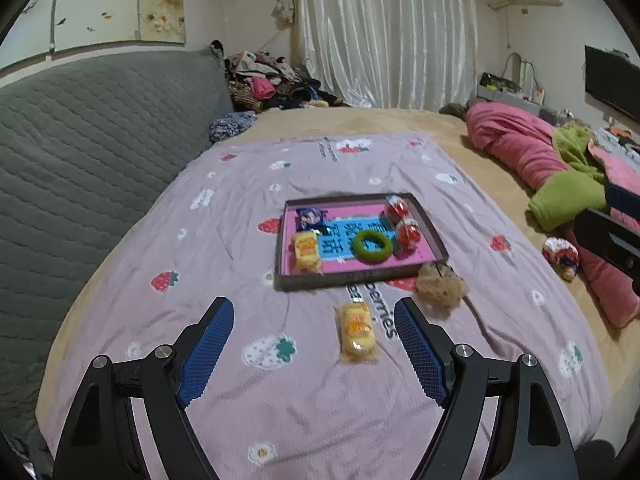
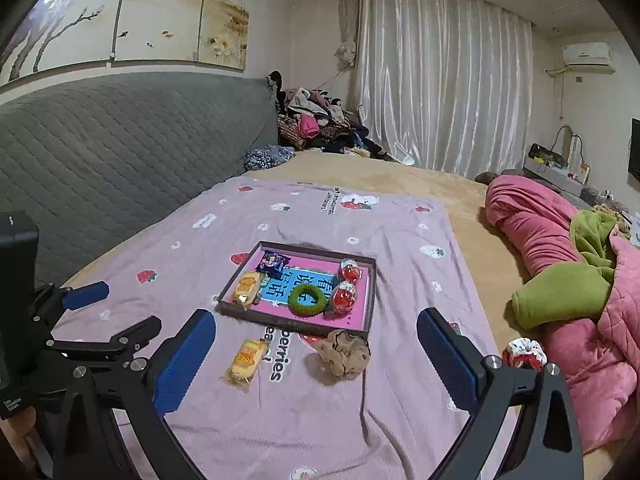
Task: Organize objects
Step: 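Withdraw both open tools back from the tray toward the scrunchie and second cake packet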
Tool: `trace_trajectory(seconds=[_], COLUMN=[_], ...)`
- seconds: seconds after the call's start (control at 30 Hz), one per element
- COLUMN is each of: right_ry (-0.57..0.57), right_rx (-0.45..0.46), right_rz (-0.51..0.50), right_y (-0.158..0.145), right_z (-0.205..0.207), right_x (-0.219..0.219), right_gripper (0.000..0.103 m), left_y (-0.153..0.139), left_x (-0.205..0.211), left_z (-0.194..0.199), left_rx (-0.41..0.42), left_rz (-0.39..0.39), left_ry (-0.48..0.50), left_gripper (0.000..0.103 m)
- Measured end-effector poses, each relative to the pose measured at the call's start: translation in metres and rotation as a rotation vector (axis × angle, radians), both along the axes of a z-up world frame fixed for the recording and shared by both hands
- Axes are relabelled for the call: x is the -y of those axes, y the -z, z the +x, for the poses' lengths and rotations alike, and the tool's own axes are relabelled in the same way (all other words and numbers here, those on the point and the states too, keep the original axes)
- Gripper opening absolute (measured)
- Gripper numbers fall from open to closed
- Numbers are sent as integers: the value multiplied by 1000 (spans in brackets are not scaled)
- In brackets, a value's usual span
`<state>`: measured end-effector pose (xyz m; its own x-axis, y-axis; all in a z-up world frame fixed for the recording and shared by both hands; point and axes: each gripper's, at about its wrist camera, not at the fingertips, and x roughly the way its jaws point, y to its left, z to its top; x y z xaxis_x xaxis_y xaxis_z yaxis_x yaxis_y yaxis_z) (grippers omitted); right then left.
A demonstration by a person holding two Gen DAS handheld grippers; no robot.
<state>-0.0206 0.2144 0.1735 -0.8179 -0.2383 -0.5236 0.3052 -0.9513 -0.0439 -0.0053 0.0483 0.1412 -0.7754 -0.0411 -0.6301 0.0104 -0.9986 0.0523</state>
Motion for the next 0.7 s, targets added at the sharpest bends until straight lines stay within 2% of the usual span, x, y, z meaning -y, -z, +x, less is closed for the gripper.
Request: trace_trajectory(seconds=[0.37, 0.7], right_ry=[0, 8], right_rx=[25, 53], right_rz=[5, 22], right_y=[14, 33], right_z=[20, 26], right_x=[-11, -17], right_gripper=[102, 102], left_y=[6, 23], left_x=[-11, -20], left_z=[23, 25], left_rx=[8, 48], left_rz=[-9, -16], left_ry=[5, 21], left_gripper=[84, 84])
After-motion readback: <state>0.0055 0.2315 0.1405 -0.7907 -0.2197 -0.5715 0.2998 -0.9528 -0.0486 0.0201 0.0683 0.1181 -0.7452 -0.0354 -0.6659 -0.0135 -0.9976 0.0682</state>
